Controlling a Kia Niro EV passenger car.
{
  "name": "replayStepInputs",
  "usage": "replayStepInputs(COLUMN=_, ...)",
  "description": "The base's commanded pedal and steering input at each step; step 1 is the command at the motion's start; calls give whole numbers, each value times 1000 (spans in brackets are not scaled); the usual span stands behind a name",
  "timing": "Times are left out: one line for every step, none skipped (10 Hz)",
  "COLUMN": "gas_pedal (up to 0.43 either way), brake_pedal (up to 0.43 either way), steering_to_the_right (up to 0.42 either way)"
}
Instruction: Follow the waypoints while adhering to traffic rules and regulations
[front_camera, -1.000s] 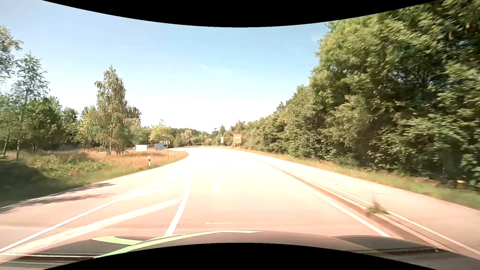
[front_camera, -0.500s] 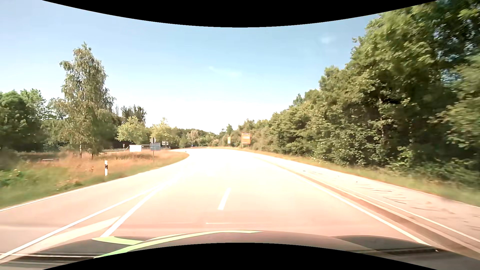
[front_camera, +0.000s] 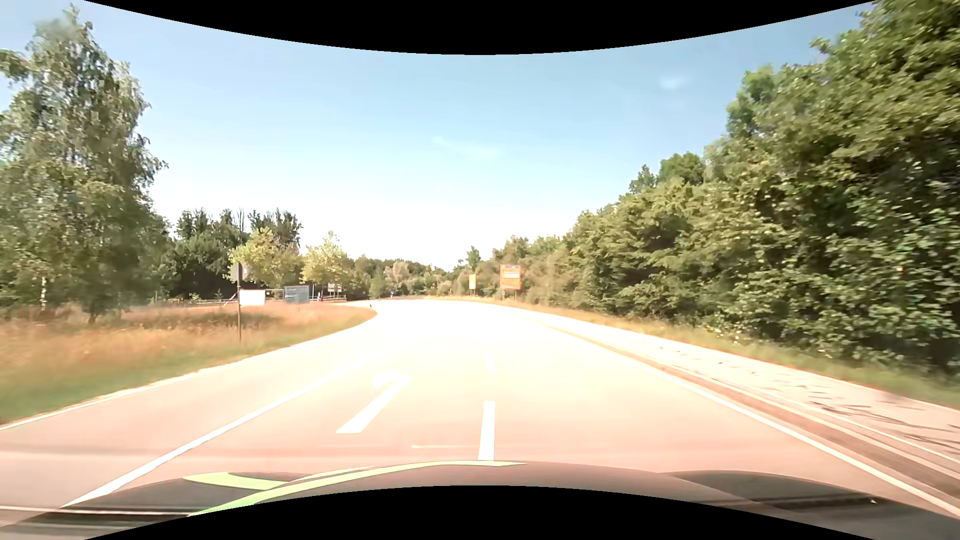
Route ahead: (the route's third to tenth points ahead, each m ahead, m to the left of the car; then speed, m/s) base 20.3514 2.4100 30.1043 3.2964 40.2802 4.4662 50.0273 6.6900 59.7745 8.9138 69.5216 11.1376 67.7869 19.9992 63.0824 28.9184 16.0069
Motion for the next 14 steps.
replayStepInputs(gas_pedal=0, brake_pedal=189, steering_to_the_right=-23)
replayStepInputs(gas_pedal=0, brake_pedal=189, steering_to_the_right=-21)
replayStepInputs(gas_pedal=0, brake_pedal=189, steering_to_the_right=-20)
replayStepInputs(gas_pedal=0, brake_pedal=189, steering_to_the_right=-19)
replayStepInputs(gas_pedal=0, brake_pedal=189, steering_to_the_right=-19)
replayStepInputs(gas_pedal=0, brake_pedal=189, steering_to_the_right=-18)
replayStepInputs(gas_pedal=0, brake_pedal=189, steering_to_the_right=-18)
replayStepInputs(gas_pedal=0, brake_pedal=189, steering_to_the_right=-18)
replayStepInputs(gas_pedal=0, brake_pedal=189, steering_to_the_right=-18)
replayStepInputs(gas_pedal=0, brake_pedal=189, steering_to_the_right=-18)
replayStepInputs(gas_pedal=0, brake_pedal=195, steering_to_the_right=-18)
replayStepInputs(gas_pedal=0, brake_pedal=201, steering_to_the_right=-18)
replayStepInputs(gas_pedal=0, brake_pedal=201, steering_to_the_right=-18)
replayStepInputs(gas_pedal=0, brake_pedal=207, steering_to_the_right=-18)
